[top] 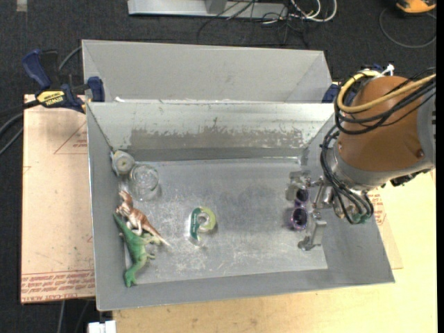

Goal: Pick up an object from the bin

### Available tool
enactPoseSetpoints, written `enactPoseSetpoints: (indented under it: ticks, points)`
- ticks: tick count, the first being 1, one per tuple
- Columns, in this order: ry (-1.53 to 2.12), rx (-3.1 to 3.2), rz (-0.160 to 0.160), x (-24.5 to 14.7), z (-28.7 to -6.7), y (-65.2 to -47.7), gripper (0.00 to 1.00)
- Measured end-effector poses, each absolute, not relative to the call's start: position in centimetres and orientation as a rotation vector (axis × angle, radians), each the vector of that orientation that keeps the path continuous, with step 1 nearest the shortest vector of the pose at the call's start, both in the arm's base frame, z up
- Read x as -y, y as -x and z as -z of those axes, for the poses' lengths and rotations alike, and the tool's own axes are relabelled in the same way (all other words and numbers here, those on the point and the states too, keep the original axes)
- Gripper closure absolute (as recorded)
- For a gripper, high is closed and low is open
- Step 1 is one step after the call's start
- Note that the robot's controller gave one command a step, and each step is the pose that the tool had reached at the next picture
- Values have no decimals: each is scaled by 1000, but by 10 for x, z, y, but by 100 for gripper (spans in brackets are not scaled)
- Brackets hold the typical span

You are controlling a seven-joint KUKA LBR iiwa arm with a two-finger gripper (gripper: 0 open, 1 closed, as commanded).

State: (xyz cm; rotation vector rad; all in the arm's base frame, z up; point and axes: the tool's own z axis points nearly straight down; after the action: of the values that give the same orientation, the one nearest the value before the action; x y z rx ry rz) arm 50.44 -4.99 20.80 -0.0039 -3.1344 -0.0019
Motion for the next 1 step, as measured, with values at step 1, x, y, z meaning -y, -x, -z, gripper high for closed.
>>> enactPoseSetpoints:
  ticks: [1]
  points:
    - [-1, 3142, 0, 50, -212, -506, 0]
